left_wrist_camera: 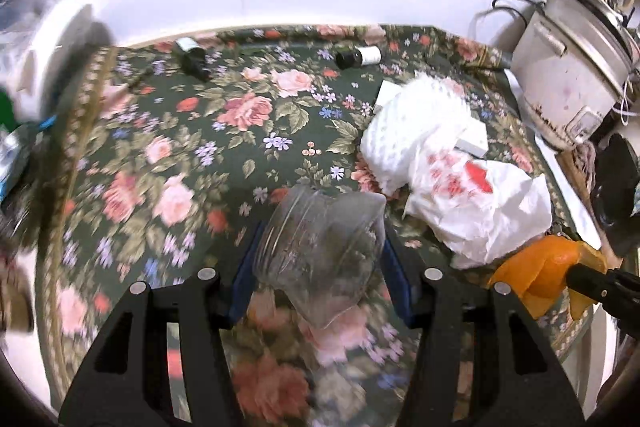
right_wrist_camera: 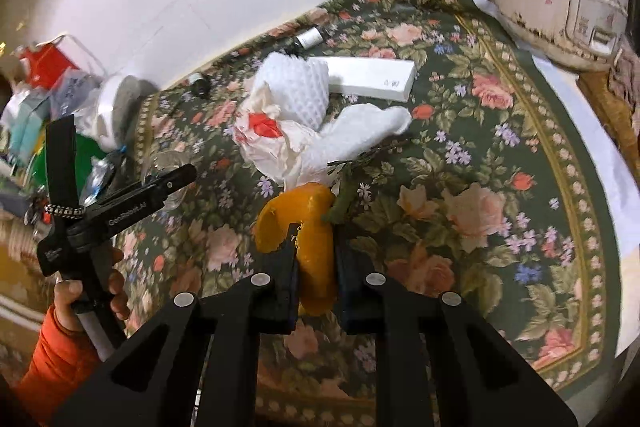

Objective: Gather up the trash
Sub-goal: 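Grasp the clear plastic cup with the left tool while the right tool grasps the orange peel, then lift the plastic cup and orange peel and carry them over the bin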

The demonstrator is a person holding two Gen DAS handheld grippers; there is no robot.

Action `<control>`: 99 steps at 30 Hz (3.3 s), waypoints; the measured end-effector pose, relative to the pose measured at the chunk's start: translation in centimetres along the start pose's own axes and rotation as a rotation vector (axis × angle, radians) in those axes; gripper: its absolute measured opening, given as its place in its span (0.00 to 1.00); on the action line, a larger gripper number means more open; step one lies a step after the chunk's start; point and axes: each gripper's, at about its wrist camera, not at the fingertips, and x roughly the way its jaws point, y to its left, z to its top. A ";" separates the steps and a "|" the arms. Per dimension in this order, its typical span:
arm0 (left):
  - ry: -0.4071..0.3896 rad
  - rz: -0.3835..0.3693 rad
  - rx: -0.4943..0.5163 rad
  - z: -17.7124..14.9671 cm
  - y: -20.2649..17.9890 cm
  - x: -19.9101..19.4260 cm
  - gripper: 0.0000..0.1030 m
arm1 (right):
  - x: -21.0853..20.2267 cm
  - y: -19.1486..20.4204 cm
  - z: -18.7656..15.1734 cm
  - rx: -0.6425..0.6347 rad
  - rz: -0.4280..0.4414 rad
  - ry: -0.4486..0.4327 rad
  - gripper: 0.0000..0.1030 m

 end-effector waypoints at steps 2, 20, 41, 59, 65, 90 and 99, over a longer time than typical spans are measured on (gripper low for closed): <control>-0.031 0.023 -0.024 -0.8 -0.7 -2.0 0.54 | -1.1 -0.1 0.0 -0.027 0.018 -0.013 0.13; -0.023 -0.013 -0.014 -4.8 -11.0 -3.7 0.54 | -2.7 -7.5 -2.6 -0.118 -0.023 0.078 0.13; -0.061 -0.056 0.029 -7.2 -13.2 -7.8 0.54 | -10.3 -6.0 -2.7 -0.091 -0.016 -0.118 0.13; -0.092 -0.106 0.143 -21.9 -5.2 -19.8 0.54 | -12.4 5.9 -18.2 -0.014 -0.033 -0.157 0.13; -0.038 -0.120 0.145 -26.1 -4.0 -20.8 0.54 | -12.7 7.3 -22.6 0.008 -0.043 -0.112 0.13; 0.180 -0.051 -0.045 -39.8 -2.4 -0.2 0.54 | 6.0 -6.0 -34.2 0.070 -0.118 0.195 0.13; 0.254 0.004 -0.152 -46.8 0.8 9.7 0.54 | 18.7 -10.1 -38.1 0.026 -0.091 0.264 0.13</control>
